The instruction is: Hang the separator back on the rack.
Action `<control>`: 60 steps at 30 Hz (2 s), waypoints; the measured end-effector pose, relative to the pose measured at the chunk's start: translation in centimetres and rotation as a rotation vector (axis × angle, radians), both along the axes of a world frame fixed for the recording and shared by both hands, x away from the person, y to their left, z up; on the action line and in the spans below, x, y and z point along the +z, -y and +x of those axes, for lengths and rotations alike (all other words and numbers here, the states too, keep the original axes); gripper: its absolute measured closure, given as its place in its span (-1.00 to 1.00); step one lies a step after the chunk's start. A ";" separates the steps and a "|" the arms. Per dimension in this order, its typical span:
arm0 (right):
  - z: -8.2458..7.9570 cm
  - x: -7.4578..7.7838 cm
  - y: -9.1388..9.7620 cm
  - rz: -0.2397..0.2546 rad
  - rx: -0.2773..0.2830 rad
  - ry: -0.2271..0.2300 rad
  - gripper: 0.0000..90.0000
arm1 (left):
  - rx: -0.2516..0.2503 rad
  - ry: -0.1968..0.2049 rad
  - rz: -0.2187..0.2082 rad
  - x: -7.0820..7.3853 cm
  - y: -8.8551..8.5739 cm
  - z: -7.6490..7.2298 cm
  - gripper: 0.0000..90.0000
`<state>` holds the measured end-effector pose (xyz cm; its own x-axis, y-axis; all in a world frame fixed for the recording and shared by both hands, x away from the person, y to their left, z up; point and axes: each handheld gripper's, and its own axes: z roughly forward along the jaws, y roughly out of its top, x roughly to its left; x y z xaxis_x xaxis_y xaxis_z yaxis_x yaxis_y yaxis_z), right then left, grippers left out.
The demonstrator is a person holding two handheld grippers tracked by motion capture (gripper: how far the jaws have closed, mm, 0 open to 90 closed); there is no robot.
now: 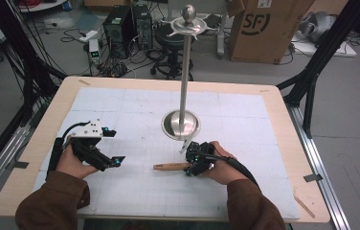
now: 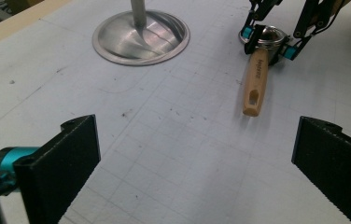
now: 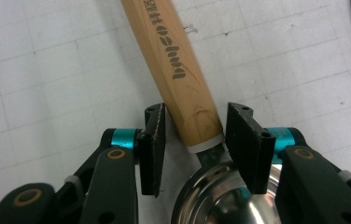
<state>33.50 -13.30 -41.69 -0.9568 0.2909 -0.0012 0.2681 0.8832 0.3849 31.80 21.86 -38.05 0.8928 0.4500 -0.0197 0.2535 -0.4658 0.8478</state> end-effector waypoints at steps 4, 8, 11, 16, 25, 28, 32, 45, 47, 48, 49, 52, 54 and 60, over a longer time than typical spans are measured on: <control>0.0 0.0 0.0 -0.006 0.001 0.001 0.35 | 0.001 0.001 0.001 0.0 0.0 0.0 -0.96; 0.0 0.2 0.0 -0.014 -0.001 0.002 0.41 | 0.001 0.004 0.002 0.0 0.0 0.0 -0.96; 0.0 0.3 0.1 -0.013 -0.010 0.002 0.45 | 0.000 0.004 0.003 0.0 0.0 0.0 -0.96; 0.0 0.4 0.1 -0.018 -0.015 0.005 0.40 | -0.002 0.002 0.004 0.0 0.0 0.0 -0.96; 0.0 0.4 -0.8 -0.087 0.001 0.018 0.38 | -0.001 0.004 0.001 0.0 0.0 0.0 -0.96; 0.0 0.4 -1.0 -0.099 -0.004 0.018 0.38 | -0.001 0.001 0.000 0.0 0.0 0.0 -0.96; 0.2 0.3 -1.0 -0.098 -0.011 -0.005 0.42 | -0.001 0.001 0.002 0.0 0.0 0.0 -0.96; 0.2 0.4 -1.0 -0.103 -0.025 -0.017 0.53 | -0.003 0.003 0.004 0.1 0.0 -0.1 -0.96; 0.2 0.4 -1.0 -0.101 -0.025 -0.009 0.53 | -0.003 0.004 0.002 0.1 0.0 -0.1 -0.96; 0.2 0.4 -1.0 -0.102 -0.020 -0.008 0.53 | -0.001 0.005 0.002 0.1 0.0 -0.1 -0.96; 0.1 0.5 -1.0 -0.105 -0.023 -0.008 0.53 | -0.002 0.003 0.002 0.1 -0.1 -0.1 -0.96; 0.0 0.6 -0.9 -0.096 -0.021 0.006 0.53 | 0.001 0.003 -0.002 0.0 -0.1 -0.1 -0.96; -0.1 0.8 -0.8 -0.080 -0.025 0.015 0.53 | -0.003 0.001 -0.004 0.1 -0.1 0.0 -0.96; -0.4 1.7 -0.2 -0.012 -0.023 0.043 0.53 | -0.008 0.002 0.002 0.1 -0.1 -0.1 -0.96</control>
<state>33.09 -13.11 -40.00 -0.9489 0.3122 -0.0454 0.2716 0.8817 0.3859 31.70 21.92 -37.95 0.8965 0.4428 -0.0171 0.2481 -0.4695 0.8474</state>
